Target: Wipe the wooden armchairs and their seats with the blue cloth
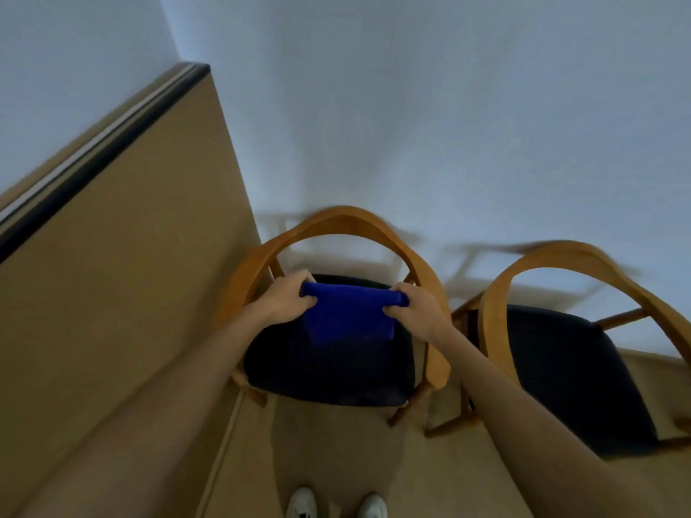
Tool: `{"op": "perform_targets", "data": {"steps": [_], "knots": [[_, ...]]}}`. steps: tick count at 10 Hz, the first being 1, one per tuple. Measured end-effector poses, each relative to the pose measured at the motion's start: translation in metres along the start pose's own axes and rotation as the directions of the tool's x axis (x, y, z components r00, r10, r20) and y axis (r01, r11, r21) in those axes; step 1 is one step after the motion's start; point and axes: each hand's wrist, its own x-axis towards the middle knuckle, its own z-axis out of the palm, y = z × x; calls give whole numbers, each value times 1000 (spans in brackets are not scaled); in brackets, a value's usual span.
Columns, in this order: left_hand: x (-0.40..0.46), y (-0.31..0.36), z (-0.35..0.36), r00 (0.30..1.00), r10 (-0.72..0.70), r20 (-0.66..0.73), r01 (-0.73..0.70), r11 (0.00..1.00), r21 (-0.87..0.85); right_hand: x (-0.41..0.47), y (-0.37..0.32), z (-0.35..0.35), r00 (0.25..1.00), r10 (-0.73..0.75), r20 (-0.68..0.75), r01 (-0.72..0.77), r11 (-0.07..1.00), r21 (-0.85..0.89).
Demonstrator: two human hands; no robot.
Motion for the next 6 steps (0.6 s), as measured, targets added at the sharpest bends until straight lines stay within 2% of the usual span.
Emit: {"op": "perform_targets", "data": {"steps": [1,4,5,6], "knots": [[8,-29,22,998,-54,28,55,997,-52,7,23,24,998,50,28,-50,999,-2],[46,-87,78,978,-207,33,209,977,-50,42,76,80,956,274,104,-276,961,12],[80,-99,76,961,-277,16,277,957,-82,71,88,87,952,306,10,-306,950,56],[108,-103,65,938,-338,-77,331,939,-90,101,85,78,922,370,-112,-355,926,130]]}}
